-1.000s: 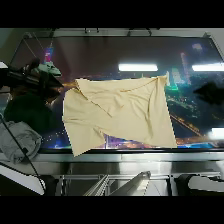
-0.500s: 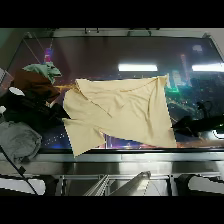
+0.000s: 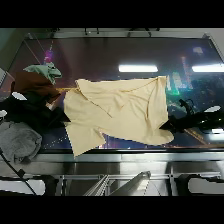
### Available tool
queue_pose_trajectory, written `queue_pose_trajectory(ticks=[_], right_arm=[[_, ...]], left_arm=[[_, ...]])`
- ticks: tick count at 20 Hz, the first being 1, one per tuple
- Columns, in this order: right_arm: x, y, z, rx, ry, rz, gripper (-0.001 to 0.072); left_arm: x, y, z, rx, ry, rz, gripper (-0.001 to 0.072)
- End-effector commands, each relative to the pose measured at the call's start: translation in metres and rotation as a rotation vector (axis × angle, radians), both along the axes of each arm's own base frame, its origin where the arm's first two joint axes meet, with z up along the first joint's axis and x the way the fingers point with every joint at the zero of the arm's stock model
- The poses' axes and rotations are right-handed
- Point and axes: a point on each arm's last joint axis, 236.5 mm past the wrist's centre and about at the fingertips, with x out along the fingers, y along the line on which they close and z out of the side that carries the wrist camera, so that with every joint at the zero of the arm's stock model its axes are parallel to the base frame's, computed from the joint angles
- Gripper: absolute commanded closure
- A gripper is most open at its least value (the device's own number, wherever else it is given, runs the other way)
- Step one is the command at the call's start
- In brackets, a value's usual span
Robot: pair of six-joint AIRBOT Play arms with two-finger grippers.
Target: Fold the shirts.
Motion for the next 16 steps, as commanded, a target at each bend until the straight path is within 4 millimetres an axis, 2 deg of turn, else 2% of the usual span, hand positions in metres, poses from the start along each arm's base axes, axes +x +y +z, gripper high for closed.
queue_pose_trajectory(ticks=[1,2,3,4,5,6,8,9,11,13,14,16], right_arm=[[0.014,0.009,0.015,0.047,-0.039,-0.026,0.0694],[0.016,0.010,0.017,0.060,-0.047,-0.032,0.0694],[0.019,0.012,0.019,0.071,-0.051,-0.041,0.0693],[0.019,0.013,0.021,0.081,-0.053,-0.043,0.0694],[0.017,0.015,0.023,0.092,-0.053,-0.033,0.0693],[0.015,0.017,0.026,0.102,-0.052,-0.023,0.0694],[0.015,0.014,0.034,0.108,-0.067,-0.022,0.0694],[0.017,0.009,0.041,0.109,-0.086,-0.032,0.0694],[0.023,-0.006,0.067,0.131,-0.139,-0.063,0.0694],[0.038,-0.021,0.124,0.207,-0.272,-0.135,0.0694],[0.047,-0.028,0.169,0.263,-0.399,-0.178,0.0694],[0.056,-0.038,0.277,0.381,-0.731,-0.260,0.0694]], left_arm=[[0.029,0.004,-0.018,0.069,-0.111,0.034,0.0386],[0.037,-0.008,-0.021,0.043,-0.128,0.046,0.0391],[0.044,-0.025,-0.021,-0.007,-0.148,0.053,0.0484],[0.050,-0.043,-0.018,-0.073,-0.172,0.056,0.0650],[0.058,-0.061,-0.012,-0.143,-0.205,0.060,0.0684],[0.065,-0.071,-0.004,-0.194,-0.239,0.071,0.0684],[0.074,-0.078,0.020,-0.267,-0.283,0.096,0.0684],[0.075,-0.078,0.040,-0.315,-0.312,0.094,0.0684],[0.074,-0.076,0.092,-0.430,-0.382,0.091,0.0686],[0.069,-0.073,0.165,-0.567,-0.504,0.091,0.0687],[0.065,-0.072,0.214,-0.653,-0.613,0.083,0.0688],[0.041,-0.071,0.322,-0.850,-0.888,0.048,0.0687]])
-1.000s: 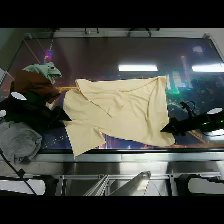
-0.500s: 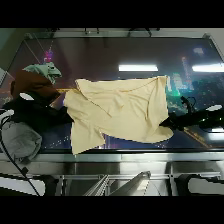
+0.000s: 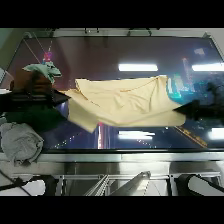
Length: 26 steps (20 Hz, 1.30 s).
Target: Fold the shirts.
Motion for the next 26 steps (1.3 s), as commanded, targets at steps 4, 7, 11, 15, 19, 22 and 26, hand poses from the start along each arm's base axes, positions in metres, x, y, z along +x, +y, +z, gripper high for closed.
queue_pose_trajectory(ticks=[4,7,11,15,19,22,26], right_arm=[[-0.051,0.000,0.338,0.205,-1.050,-0.162,0.0693],[-0.102,0.020,0.445,0.081,-1.409,-0.233,0.0693],[-0.120,0.044,0.493,-0.084,-1.537,-0.196,0.0693],[-0.093,0.028,0.479,-0.194,-1.451,-0.251,0.0693],[-0.028,-0.011,0.394,-0.359,-1.154,-0.305,0.0693],[0.030,-0.022,0.289,-0.297,-0.885,-0.287,0.0693],[0.105,-0.034,0.142,-0.232,-0.585,-0.277,0.0693]], left_arm=[[-0.126,0.017,0.312,-0.498,-0.900,0.012,0.0687],[-0.188,0.020,0.386,-0.366,-1.239,0.082,0.0687],[-0.210,0.013,0.430,-0.118,-1.380,0.175,0.0686],[-0.199,0.024,0.442,-0.177,-1.301,0.094,0.0686],[-0.106,0.045,0.384,0.022,-1.044,0.140,0.0686],[-0.032,0.027,0.309,0.091,-0.824,0.051,0.0686],[0.074,-0.003,0.180,0.197,-0.541,-0.051,0.0687]])
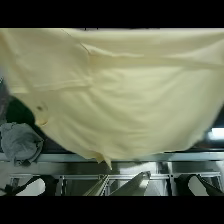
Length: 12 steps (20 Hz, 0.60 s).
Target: Fold the shirts.
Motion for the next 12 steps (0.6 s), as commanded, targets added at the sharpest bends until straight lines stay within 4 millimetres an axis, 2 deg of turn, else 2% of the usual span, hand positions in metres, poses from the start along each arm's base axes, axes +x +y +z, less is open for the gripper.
queue_pose_trajectory(ticks=[1,4,6,7,9,12], right_arm=[[0.058,-0.005,-0.137,0.038,0.263,0.003,0.0694],[0.095,-0.016,-0.219,0.190,0.377,0.002,0.0693],[0.116,-0.027,-0.261,0.290,0.410,-0.022,0.0693],[0.128,-0.032,-0.275,0.333,0.414,-0.031,0.0693],[0.147,-0.038,-0.290,0.379,0.407,-0.013,0.0693],[0.165,-0.042,-0.298,0.383,0.437,0.031,0.0693]], left_arm=[[0.090,-0.027,-0.128,0.169,0.255,-0.022,0.0687],[0.146,-0.042,-0.211,0.157,0.415,-0.072,0.0691],[0.173,-0.049,-0.256,0.137,0.496,-0.080,0.0692],[0.183,-0.051,-0.271,0.130,0.511,-0.068,0.0692],[0.199,-0.046,-0.302,0.108,0.552,0.001,0.0691],[0.185,-0.045,-0.334,0.139,0.622,-0.017,0.0692]])
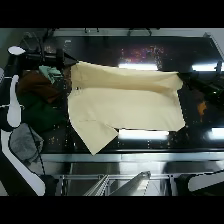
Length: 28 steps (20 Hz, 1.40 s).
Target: Fold the shirts.
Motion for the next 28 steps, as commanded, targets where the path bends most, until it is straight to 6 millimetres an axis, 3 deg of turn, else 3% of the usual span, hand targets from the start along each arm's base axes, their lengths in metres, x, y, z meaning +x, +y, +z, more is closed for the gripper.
queue_pose_trajectory(ticks=[1,3,6,9,10,11,12,14,15,18,21,23,24,25,28], right_arm=[[0.016,-0.006,-0.030,-0.009,0.051,0.052,0.0693],[0.006,-0.010,-0.058,-0.113,0.158,0.109,0.0693],[-0.022,-0.019,-0.104,-0.251,0.322,0.175,0.0693],[-0.027,-0.024,-0.112,-0.298,0.347,0.186,0.0692],[-0.026,-0.024,-0.109,-0.294,0.345,0.184,0.0655],[-0.025,-0.024,-0.104,-0.289,0.343,0.181,0.0479],[-0.026,-0.024,-0.094,-0.284,0.330,0.195,0.0348],[-0.033,-0.034,-0.064,-0.281,0.309,0.209,0.0338],[-0.042,-0.048,-0.052,-0.291,0.335,0.192,0.0338],[-0.103,-0.087,-0.042,-0.338,0.512,0.196,0.0346],[-0.172,-0.100,-0.065,-0.319,0.677,0.172,0.0346],[-0.202,-0.089,-0.089,-0.269,0.732,0.170,0.0333],[-0.214,-0.079,-0.101,-0.244,0.763,0.187,0.0292],[-0.222,-0.067,-0.113,-0.222,0.788,0.198,0.0224],[-0.230,-0.025,-0.132,-0.213,0.794,0.307,0.0228]], left_arm=[[-0.005,-0.004,-0.050,0.050,0.085,-0.011,0.0692],[-0.012,-0.003,-0.069,0.132,0.122,-0.025,0.0692],[-0.039,0.003,-0.100,0.285,0.240,-0.085,0.0692],[-0.058,0.029,-0.125,0.425,0.378,-0.066,0.0692],[-0.065,0.029,-0.125,0.431,0.404,-0.084,0.0691],[-0.075,0.028,-0.123,0.427,0.429,-0.116,0.0684],[-0.081,0.028,-0.121,0.425,0.451,-0.138,0.0479],[-0.085,0.033,-0.110,0.421,0.496,-0.128,0.0073],[-0.086,0.037,-0.102,0.418,0.515,-0.117,0.0047],[-0.101,0.055,-0.085,0.406,0.568,-0.090,0.0048],[-0.151,0.054,-0.083,0.389,0.636,-0.132,0.0048],[-0.185,0.048,-0.089,0.380,0.655,-0.141,0.0048],[-0.205,0.045,-0.093,0.375,0.673,-0.136,0.0048],[-0.224,0.042,-0.097,0.371,0.691,-0.138,0.0048],[-0.280,0.035,-0.113,0.362,0.762,-0.111,0.0048]])
